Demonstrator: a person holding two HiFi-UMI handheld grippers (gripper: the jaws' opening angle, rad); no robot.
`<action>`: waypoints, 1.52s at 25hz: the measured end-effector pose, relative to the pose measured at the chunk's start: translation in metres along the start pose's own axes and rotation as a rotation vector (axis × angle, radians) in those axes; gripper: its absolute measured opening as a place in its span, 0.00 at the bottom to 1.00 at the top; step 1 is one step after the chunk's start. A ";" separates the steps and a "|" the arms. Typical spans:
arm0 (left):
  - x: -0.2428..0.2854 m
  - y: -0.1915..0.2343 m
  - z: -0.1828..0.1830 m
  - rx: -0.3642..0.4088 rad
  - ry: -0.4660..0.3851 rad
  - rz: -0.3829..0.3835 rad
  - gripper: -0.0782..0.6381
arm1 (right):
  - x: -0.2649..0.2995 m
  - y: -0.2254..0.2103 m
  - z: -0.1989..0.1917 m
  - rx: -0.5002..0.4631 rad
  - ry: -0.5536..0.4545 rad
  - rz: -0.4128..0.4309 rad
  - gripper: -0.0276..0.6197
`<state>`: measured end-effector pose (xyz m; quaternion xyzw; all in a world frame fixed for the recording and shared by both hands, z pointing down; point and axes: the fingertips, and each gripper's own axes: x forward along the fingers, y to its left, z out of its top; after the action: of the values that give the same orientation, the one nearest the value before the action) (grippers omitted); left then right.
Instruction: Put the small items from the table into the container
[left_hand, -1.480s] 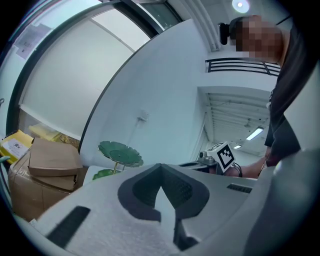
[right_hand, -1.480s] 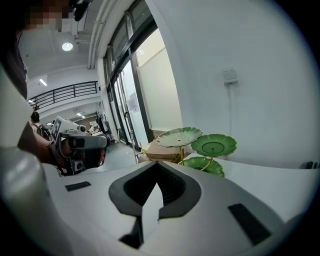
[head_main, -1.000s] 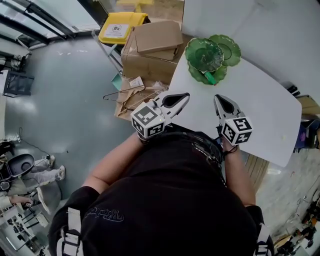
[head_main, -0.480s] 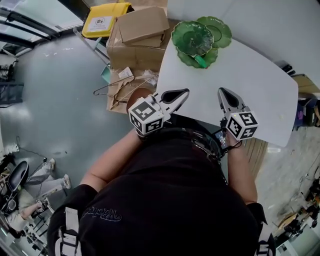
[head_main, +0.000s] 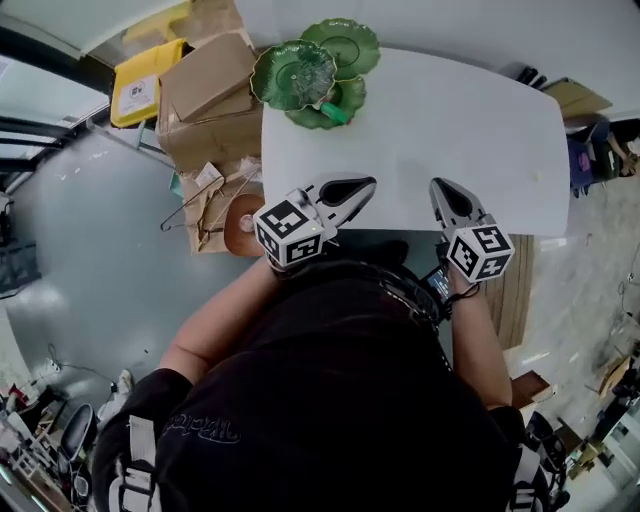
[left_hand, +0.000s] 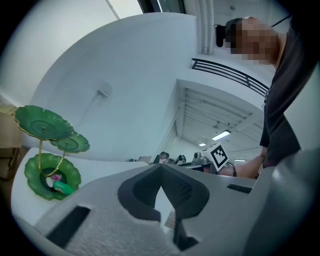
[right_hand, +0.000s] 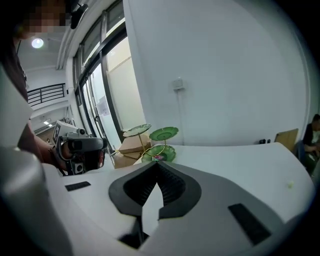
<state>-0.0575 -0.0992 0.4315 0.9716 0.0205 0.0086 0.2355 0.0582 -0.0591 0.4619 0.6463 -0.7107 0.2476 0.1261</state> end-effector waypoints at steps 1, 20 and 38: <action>0.015 -0.008 -0.002 0.007 0.016 -0.026 0.11 | -0.012 -0.013 -0.004 0.016 -0.011 -0.023 0.07; 0.354 -0.252 -0.122 0.071 0.214 -0.315 0.11 | -0.361 -0.287 -0.152 0.280 -0.221 -0.381 0.07; 0.491 -0.340 -0.191 0.047 0.363 -0.532 0.11 | -0.483 -0.385 -0.220 0.440 -0.266 -0.605 0.07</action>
<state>0.4160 0.3116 0.4494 0.9199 0.3158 0.1196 0.1995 0.4695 0.4520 0.4799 0.8645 -0.4282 0.2599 -0.0414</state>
